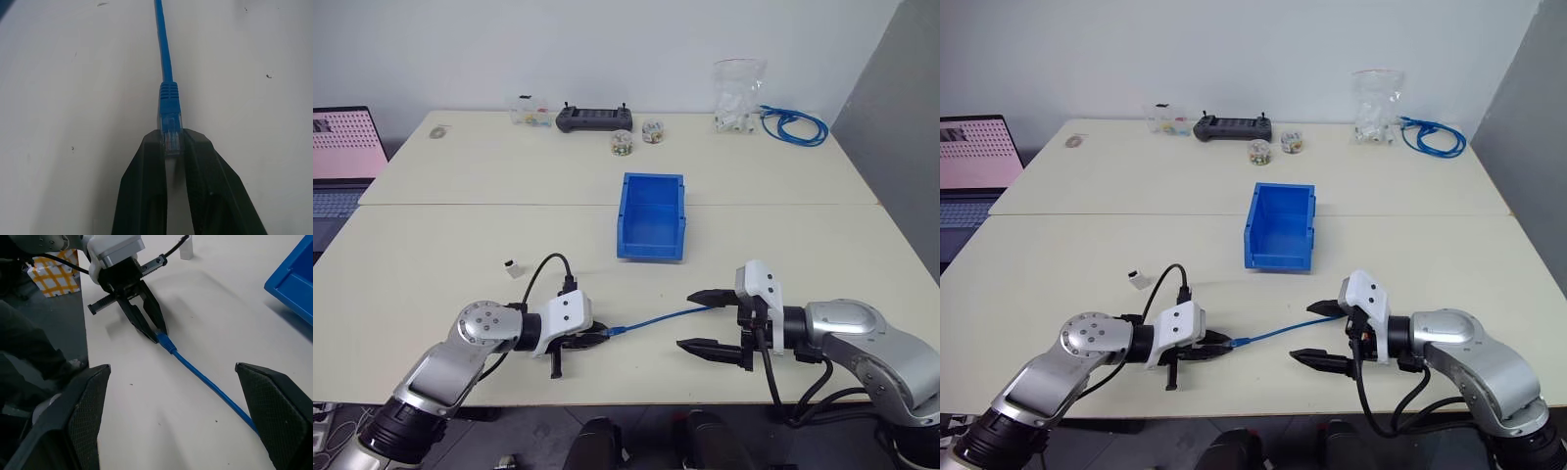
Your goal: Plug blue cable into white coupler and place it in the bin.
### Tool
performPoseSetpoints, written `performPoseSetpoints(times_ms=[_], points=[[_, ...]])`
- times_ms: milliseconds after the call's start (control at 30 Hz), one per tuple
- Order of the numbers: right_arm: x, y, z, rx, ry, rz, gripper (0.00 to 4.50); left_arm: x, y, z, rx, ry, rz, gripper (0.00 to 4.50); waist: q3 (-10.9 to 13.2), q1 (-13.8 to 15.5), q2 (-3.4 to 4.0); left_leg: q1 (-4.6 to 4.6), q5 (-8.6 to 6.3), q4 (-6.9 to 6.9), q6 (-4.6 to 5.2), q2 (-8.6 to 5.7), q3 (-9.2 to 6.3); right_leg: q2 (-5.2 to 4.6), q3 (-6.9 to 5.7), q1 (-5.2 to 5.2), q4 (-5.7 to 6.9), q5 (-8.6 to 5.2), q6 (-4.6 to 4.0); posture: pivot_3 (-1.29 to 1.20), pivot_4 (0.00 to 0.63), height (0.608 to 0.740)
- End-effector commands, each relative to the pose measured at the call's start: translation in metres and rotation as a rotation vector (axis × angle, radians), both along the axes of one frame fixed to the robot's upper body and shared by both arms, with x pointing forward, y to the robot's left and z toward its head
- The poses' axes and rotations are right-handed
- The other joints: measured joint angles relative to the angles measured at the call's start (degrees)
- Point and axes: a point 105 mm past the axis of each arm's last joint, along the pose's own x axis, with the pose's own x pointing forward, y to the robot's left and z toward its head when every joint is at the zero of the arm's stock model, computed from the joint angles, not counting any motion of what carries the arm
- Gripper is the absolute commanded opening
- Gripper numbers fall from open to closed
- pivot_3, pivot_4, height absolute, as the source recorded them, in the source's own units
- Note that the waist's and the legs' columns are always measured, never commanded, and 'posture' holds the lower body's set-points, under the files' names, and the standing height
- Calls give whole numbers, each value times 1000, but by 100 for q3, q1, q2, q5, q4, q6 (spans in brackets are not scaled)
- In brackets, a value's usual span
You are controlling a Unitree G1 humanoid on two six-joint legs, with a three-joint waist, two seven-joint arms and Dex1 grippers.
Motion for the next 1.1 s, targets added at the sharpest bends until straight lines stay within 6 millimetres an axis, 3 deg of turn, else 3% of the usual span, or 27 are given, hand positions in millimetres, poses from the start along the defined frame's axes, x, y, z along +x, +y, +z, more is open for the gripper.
performPoseSetpoints(times_ms=[33, 200, 333, 400, 533, 733, 1100], points=[[-21, 2, 16, 69, 28, 34, 4323, 8, -24, 32, -151, 35, -6, 220, 3, 28, -6, -7, 0, 2, 0, -1, -3, 0, -3, -2, -1, 0, 0, 0, 150, 740], [-35, 1, 19, 122, 100, 23, 4323, 18, -47, 70, -395, 142, 2, 220, 7, 83, -13, -22, 0, 6, 0, -7, -8, -3, -7, -4, -14, 0, 3, 0, 150, 740], [-29, 0, 23, 222, 146, -52, 4323, 14, -60, 99, -611, 319, -26, 220, 9, 64, -15, -20, 0, 6, 0, -5, -7, -2, -6, -5, -12, 0, 4, 0, 150, 740], [-17, -1, 29, 312, 154, -113, 4323, 7, -63, 108, -673, 418, -57, 220, 9, 21, -15, -18, 0, 5, 0, -5, -6, -1, -4, -5, -8, 0, 3, 0, 150, 740], [-3, 1, 46, 443, 168, -144, 4323, -4, -64, 112, -697, 509, -87, 220, 9, -38, -15, -13, 1, 5, -1, -5, -6, 0, -1, -5, -3, 0, 3, 0, 150, 740], [1, 11, 61, 518, 201, -96, 4323, -6, -61, 116, -736, 541, -68, 220, 9, -29, -16, -15, 1, 4, -1, -5, -5, 1, 2, -6, -5, 0, 3, 0, 150, 740], [6, 24, 60, 530, 244, -51, 4323, -10, -60, 118, -760, 554, -56, 220, 9, -29, -15, -16, 1, 4, -1, -6, -2, -2, 5, -8, -6, 0, 3, 0, 150, 740]])
